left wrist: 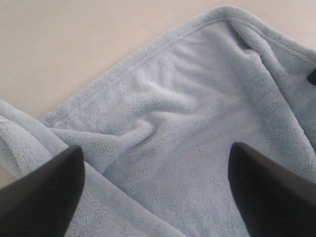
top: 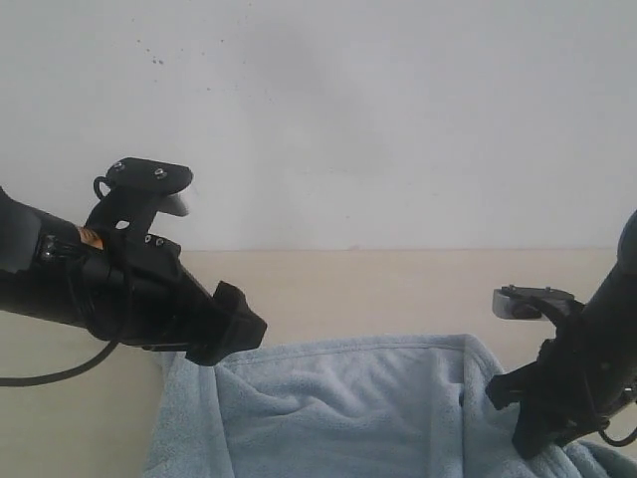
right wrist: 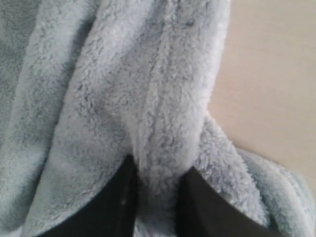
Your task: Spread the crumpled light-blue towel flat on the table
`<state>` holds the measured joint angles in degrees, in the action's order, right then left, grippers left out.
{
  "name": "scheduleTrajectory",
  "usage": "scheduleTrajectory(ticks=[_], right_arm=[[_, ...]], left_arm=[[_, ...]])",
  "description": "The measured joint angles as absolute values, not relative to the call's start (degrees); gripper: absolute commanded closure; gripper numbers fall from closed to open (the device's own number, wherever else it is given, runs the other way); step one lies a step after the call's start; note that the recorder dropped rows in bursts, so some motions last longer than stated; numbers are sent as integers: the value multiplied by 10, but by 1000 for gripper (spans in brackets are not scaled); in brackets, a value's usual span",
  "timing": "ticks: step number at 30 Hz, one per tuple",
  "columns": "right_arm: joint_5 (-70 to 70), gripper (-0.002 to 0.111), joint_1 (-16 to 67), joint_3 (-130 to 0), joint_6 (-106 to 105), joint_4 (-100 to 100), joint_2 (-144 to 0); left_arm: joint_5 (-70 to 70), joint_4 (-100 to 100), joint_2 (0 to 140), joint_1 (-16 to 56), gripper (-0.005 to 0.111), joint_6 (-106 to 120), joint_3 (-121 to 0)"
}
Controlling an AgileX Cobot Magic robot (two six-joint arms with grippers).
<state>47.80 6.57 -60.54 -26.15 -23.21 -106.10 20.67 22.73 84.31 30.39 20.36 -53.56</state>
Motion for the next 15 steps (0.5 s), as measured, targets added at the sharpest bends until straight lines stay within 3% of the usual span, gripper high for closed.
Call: scheduleTrajectory(ticks=[11,15], right_arm=[[511,108,66,-605,-273,-230,-1020],[454,108,66,-605,-251,-184,-974]], left_arm=[[205,230,843,304,31,205,-536],[203,230,854,304,31,205,-536]])
